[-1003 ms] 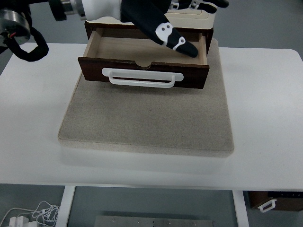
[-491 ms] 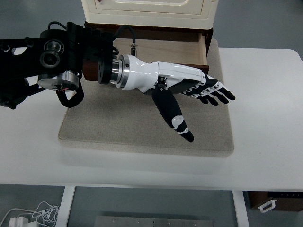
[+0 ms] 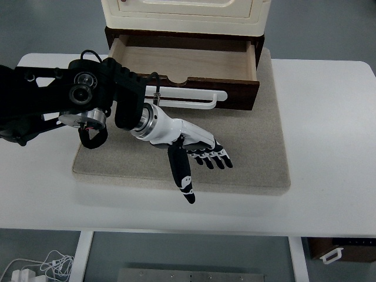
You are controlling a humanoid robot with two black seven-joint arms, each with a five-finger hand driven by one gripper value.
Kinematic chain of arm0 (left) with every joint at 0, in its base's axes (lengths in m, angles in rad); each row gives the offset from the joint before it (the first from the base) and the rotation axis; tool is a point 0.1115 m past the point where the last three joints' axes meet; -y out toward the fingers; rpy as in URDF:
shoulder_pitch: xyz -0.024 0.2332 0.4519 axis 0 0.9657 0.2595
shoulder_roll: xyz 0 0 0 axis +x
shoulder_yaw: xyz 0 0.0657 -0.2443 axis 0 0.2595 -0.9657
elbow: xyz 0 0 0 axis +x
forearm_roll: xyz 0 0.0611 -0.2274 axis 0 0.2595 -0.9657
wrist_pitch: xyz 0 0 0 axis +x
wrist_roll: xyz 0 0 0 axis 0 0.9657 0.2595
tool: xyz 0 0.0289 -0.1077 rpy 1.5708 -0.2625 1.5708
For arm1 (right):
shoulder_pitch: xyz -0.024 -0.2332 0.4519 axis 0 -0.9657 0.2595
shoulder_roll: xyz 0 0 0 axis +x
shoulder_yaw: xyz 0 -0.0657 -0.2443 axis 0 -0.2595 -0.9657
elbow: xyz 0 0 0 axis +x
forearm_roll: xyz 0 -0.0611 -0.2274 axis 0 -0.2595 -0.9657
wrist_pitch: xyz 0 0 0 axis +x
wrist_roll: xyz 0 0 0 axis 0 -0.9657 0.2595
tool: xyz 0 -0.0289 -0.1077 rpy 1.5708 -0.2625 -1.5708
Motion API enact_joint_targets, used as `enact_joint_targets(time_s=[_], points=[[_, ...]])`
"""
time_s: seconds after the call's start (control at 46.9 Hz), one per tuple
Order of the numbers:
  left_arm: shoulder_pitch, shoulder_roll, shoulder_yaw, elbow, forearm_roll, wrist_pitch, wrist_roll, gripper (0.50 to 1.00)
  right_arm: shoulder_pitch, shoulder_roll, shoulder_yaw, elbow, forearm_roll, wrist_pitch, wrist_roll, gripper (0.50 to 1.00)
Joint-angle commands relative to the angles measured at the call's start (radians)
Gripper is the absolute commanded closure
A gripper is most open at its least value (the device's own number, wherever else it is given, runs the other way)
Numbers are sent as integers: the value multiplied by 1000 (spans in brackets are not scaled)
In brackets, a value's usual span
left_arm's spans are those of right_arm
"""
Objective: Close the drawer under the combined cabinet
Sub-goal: 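Push the drawer front with the left hand toward the cabinet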
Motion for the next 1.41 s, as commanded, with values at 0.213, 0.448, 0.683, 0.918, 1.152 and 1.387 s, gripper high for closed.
enact_joint_targets(time_s=[0.213, 0.448, 0.683, 0.918, 1.152, 1.387], points=[[-9, -4, 2, 91, 0, 0, 3, 504, 0, 0, 0, 0, 0, 0, 0, 548], [-20, -8, 12, 136, 15, -2, 3, 504, 0, 0, 0, 0, 0, 0, 0, 548], [-22, -26, 13, 168, 44, -3, 3, 504, 0, 0, 1, 0, 0, 0, 0, 548], [-23, -35, 24, 217, 44, -3, 3, 504, 0, 0, 0, 0, 0, 0, 0, 548], [-40, -38, 27, 257, 46, -3, 3, 504, 0, 0, 0, 0, 0, 0, 0, 548], [-45, -47, 27, 298, 89, -5, 3, 506, 0, 0, 0, 0, 0, 0, 0, 548]])
